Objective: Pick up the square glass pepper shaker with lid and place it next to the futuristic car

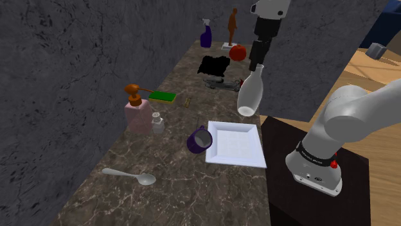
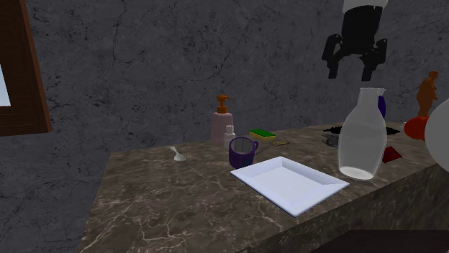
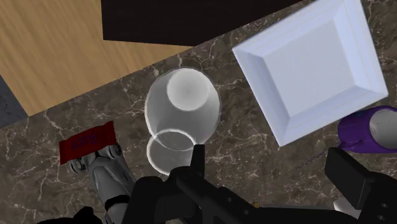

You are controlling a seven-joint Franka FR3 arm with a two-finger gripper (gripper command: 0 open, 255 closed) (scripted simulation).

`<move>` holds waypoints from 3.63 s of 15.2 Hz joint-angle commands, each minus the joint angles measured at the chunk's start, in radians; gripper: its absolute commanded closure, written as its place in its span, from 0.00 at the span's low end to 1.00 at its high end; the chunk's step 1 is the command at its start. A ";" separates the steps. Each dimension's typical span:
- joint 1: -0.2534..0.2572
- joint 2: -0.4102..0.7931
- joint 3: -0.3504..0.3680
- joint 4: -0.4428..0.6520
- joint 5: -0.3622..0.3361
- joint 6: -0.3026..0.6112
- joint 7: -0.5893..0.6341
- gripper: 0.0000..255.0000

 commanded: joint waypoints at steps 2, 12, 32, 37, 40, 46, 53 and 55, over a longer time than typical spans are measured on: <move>0.006 0.026 0.019 0.005 0.009 0.022 0.018 0.00; 0.046 0.333 0.194 0.131 0.042 0.215 0.202 0.00; 0.191 1.128 0.362 0.786 -0.264 0.291 0.626 0.00; 0.224 1.218 0.352 0.855 -0.300 0.303 0.654 0.00; 0.224 1.230 0.349 0.832 -0.306 0.338 0.659 0.00; 0.224 1.237 0.347 0.820 -0.310 0.355 0.661 0.00; 0.224 1.237 0.347 0.820 -0.310 0.355 0.661 1.00; 0.224 1.237 0.347 0.820 -0.310 0.355 0.661 1.00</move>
